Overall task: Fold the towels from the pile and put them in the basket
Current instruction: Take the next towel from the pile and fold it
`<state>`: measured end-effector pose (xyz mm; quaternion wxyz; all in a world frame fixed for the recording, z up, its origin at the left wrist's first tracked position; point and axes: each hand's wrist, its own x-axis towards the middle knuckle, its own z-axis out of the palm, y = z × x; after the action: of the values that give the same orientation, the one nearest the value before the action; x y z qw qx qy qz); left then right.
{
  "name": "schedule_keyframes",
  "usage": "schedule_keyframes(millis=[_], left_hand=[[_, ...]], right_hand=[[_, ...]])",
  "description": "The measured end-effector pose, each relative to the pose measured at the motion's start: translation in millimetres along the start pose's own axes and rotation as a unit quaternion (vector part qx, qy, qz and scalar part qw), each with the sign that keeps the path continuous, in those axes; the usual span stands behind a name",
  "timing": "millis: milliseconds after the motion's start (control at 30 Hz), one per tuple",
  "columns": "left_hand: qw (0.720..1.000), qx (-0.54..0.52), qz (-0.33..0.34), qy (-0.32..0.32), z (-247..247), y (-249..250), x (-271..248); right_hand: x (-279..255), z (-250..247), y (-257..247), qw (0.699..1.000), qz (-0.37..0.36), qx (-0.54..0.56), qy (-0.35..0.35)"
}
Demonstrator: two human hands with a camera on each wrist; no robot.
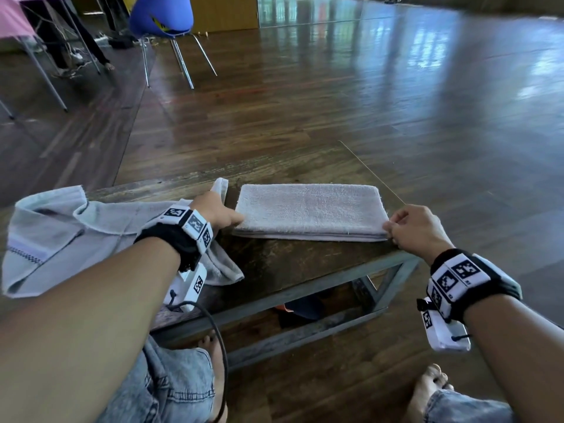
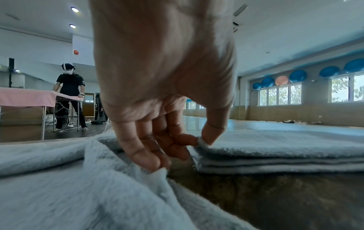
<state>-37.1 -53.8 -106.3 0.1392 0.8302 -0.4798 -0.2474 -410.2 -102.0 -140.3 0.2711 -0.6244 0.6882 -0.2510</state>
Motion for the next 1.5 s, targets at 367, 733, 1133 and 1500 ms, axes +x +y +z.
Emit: schedule_keyframes(millis=[367, 733, 1133, 1500], left_hand=[[1.0, 0.018, -0.005, 0.007, 7, -2, 3], [0.999, 0.033, -0.005, -0.018, -7, 0, 0], [0.918, 0.162, 0.357, -0.06, 39, 29, -22], [0.918, 0.197, 0.34, -0.056, 42, 42, -31]], right_hand=[[-2, -1, -5, 0.999, 0.016, 0.003, -0.029], [-12, -12, -9, 0.997, -0.019, -0.015, -0.075], [-41, 32, -19, 0.923, -0.335, -0.175, -0.078], [-53, 31, -38, 0.936, -0.275, -0.218, -0.031]])
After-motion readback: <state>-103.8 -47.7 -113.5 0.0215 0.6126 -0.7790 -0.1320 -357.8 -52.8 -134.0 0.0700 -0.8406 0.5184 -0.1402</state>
